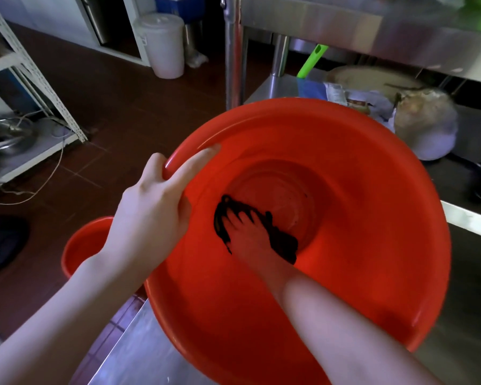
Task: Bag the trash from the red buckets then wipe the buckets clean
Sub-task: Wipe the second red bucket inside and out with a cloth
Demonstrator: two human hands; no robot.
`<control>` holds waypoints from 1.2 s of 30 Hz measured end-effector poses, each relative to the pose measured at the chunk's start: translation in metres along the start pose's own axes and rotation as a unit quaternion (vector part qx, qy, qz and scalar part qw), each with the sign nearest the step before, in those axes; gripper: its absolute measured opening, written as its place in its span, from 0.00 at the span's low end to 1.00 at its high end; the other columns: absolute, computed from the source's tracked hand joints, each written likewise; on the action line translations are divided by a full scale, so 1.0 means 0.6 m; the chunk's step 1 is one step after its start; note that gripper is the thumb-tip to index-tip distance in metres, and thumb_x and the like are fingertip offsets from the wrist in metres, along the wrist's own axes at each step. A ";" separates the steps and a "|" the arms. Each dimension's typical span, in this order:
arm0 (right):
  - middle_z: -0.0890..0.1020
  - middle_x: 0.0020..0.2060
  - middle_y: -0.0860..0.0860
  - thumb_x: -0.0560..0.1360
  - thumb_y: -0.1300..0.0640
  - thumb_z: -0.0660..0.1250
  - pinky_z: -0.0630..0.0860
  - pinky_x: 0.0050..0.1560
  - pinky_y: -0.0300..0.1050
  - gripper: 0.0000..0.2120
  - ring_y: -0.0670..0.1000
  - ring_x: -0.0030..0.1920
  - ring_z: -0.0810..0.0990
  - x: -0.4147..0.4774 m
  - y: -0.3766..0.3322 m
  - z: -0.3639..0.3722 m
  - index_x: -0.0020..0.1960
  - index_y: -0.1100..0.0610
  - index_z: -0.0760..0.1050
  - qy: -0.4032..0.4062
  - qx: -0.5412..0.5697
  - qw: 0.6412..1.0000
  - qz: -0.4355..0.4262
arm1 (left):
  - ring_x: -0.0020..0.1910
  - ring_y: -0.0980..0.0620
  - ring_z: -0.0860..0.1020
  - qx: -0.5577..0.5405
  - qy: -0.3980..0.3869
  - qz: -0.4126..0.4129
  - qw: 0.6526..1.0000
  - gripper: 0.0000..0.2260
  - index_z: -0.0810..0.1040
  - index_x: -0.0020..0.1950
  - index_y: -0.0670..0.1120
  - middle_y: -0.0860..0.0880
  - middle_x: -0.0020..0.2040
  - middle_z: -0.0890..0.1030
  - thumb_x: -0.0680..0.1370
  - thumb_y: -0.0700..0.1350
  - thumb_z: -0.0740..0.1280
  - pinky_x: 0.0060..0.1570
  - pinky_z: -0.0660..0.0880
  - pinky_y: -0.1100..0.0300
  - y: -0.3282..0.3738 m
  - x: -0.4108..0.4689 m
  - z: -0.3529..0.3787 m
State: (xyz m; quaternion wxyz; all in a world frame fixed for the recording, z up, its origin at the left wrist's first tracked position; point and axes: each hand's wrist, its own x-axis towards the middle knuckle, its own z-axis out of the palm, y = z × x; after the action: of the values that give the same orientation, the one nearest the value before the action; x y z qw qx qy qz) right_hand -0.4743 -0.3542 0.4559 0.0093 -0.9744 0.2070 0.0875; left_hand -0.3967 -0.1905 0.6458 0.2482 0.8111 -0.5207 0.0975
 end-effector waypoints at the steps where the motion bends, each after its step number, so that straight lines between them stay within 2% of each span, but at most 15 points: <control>1: 0.54 0.78 0.53 0.80 0.50 0.58 0.50 0.75 0.56 0.31 0.57 0.74 0.58 0.019 0.000 -0.019 0.78 0.56 0.51 0.026 0.010 0.999 0.034 | 0.27 0.44 0.68 0.001 -0.001 0.000 1.000 0.35 0.65 0.76 0.59 0.43 0.46 0.66 0.74 0.32 0.67 0.28 0.75 0.51 0.001 0.000 0.000; 3: 0.58 0.77 0.55 0.79 0.48 0.61 0.54 0.74 0.55 0.32 0.57 0.73 0.60 0.048 0.013 -0.051 0.78 0.56 0.53 0.066 0.043 0.992 0.100 | 0.26 0.43 0.68 0.005 -0.001 -0.005 1.000 0.35 0.64 0.76 0.60 0.43 0.46 0.66 0.74 0.33 0.66 0.28 0.75 0.50 0.003 0.000 -0.002; 7: 0.59 0.76 0.54 0.81 0.57 0.56 0.55 0.74 0.57 0.26 0.57 0.72 0.61 0.048 0.053 -0.069 0.78 0.53 0.55 0.100 0.039 0.979 0.171 | 0.26 0.43 0.67 0.007 0.003 -0.011 1.000 0.36 0.64 0.76 0.60 0.43 0.46 0.66 0.74 0.32 0.66 0.27 0.74 0.51 0.016 -0.007 -0.002; 9: 0.59 0.76 0.53 0.81 0.56 0.57 0.56 0.74 0.59 0.28 0.58 0.72 0.61 0.038 0.080 -0.071 0.78 0.52 0.53 0.110 0.046 0.967 0.223 | 0.25 0.45 0.65 0.017 0.007 -0.002 1.000 0.36 0.63 0.76 0.60 0.43 0.45 0.65 0.73 0.32 0.65 0.25 0.73 0.51 0.023 -0.012 0.000; 11: 0.58 0.76 0.52 0.79 0.55 0.63 0.57 0.73 0.61 0.33 0.59 0.73 0.60 0.024 0.102 -0.063 0.79 0.51 0.50 0.106 0.040 0.964 0.240 | 0.25 0.45 0.64 0.020 0.013 -0.003 1.000 0.37 0.62 0.76 0.60 0.44 0.45 0.64 0.73 0.31 0.65 0.24 0.73 0.51 0.029 -0.015 0.003; 15: 0.51 0.79 0.50 0.74 0.55 0.70 0.56 0.73 0.64 0.43 0.63 0.76 0.52 0.011 0.110 -0.044 0.79 0.47 0.46 0.069 0.053 0.978 0.191 | 0.25 0.46 0.63 0.019 0.021 -0.012 1.000 0.38 0.62 0.76 0.61 0.45 0.45 0.63 0.72 0.31 0.64 0.23 0.72 0.52 0.040 -0.018 0.006; 18: 0.47 0.79 0.46 0.79 0.58 0.60 0.57 0.72 0.67 0.34 0.63 0.77 0.48 0.017 0.070 -0.025 0.79 0.44 0.49 0.041 0.008 0.996 0.075 | 0.25 0.46 0.64 0.014 0.026 -0.014 0.999 0.38 0.62 0.76 0.61 0.45 0.45 0.64 0.72 0.32 0.64 0.24 0.72 0.53 0.043 -0.016 0.006; 20: 0.50 0.79 0.45 0.81 0.58 0.54 0.60 0.70 0.66 0.27 0.62 0.78 0.46 0.010 0.037 0.002 0.78 0.45 0.53 0.004 -0.016 1.000 -0.013 | 0.25 0.45 0.64 0.014 0.026 -0.017 0.999 0.38 0.62 0.76 0.60 0.44 0.45 0.64 0.71 0.31 0.65 0.24 0.72 0.52 0.041 -0.017 0.005; 22: 0.51 0.79 0.45 0.82 0.58 0.52 0.64 0.68 0.64 0.26 0.60 0.78 0.45 -0.012 0.016 0.036 0.78 0.47 0.54 -0.036 -0.015 0.998 -0.046 | 0.25 0.46 0.64 0.015 0.023 -0.030 0.999 0.39 0.62 0.76 0.59 0.44 0.45 0.64 0.71 0.30 0.65 0.24 0.72 0.53 0.039 -0.022 0.003; 26: 0.50 0.79 0.44 0.84 0.57 0.49 0.61 0.70 0.64 0.24 0.59 0.78 0.45 -0.041 0.024 0.068 0.79 0.47 0.53 -0.087 -0.040 0.990 -0.099 | 0.25 0.51 0.62 0.007 0.032 -0.065 0.997 0.40 0.62 0.77 0.57 0.45 0.44 0.63 0.70 0.29 0.66 0.25 0.65 0.61 0.037 -0.038 0.004; 29: 0.50 0.79 0.44 0.83 0.56 0.51 0.55 0.72 0.66 0.24 0.57 0.78 0.47 -0.028 0.043 0.044 0.78 0.45 0.55 -0.071 -0.045 0.991 -0.108 | 0.25 0.54 0.60 0.012 0.032 -0.057 0.998 0.38 0.65 0.76 0.55 0.46 0.44 0.63 0.70 0.29 0.66 0.25 0.60 0.64 0.040 -0.046 0.007; 31: 0.48 0.79 0.44 0.81 0.55 0.56 0.55 0.72 0.66 0.27 0.57 0.78 0.48 -0.016 0.046 0.025 0.78 0.43 0.54 -0.041 -0.043 0.994 -0.097 | 0.25 0.53 0.61 0.011 0.032 -0.060 0.998 0.37 0.66 0.75 0.55 0.45 0.45 0.63 0.71 0.29 0.65 0.26 0.62 0.63 0.042 -0.049 0.008; 33: 0.46 0.79 0.44 0.78 0.53 0.62 0.56 0.71 0.66 0.32 0.56 0.78 0.49 0.005 0.047 0.000 0.78 0.42 0.52 0.002 -0.031 0.998 -0.054 | 0.24 0.51 0.62 0.012 0.037 -0.068 0.997 0.37 0.66 0.75 0.56 0.46 0.45 0.63 0.71 0.29 0.65 0.25 0.65 0.62 0.045 -0.053 0.010; 36: 0.51 0.78 0.45 0.76 0.55 0.66 0.56 0.71 0.67 0.36 0.56 0.77 0.50 0.044 0.064 -0.053 0.77 0.41 0.52 0.047 -0.020 0.999 0.016 | 0.24 0.49 0.63 0.015 0.040 -0.069 0.997 0.38 0.65 0.75 0.57 0.45 0.44 0.63 0.70 0.29 0.64 0.23 0.69 0.58 0.051 -0.055 0.010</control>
State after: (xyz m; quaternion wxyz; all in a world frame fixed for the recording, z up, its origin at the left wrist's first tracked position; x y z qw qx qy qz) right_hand -0.4608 -0.4016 0.4833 -0.0212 -0.9739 0.2213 0.0460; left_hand -0.4394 -0.1775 0.6362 0.2625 0.8443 -0.4514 0.1207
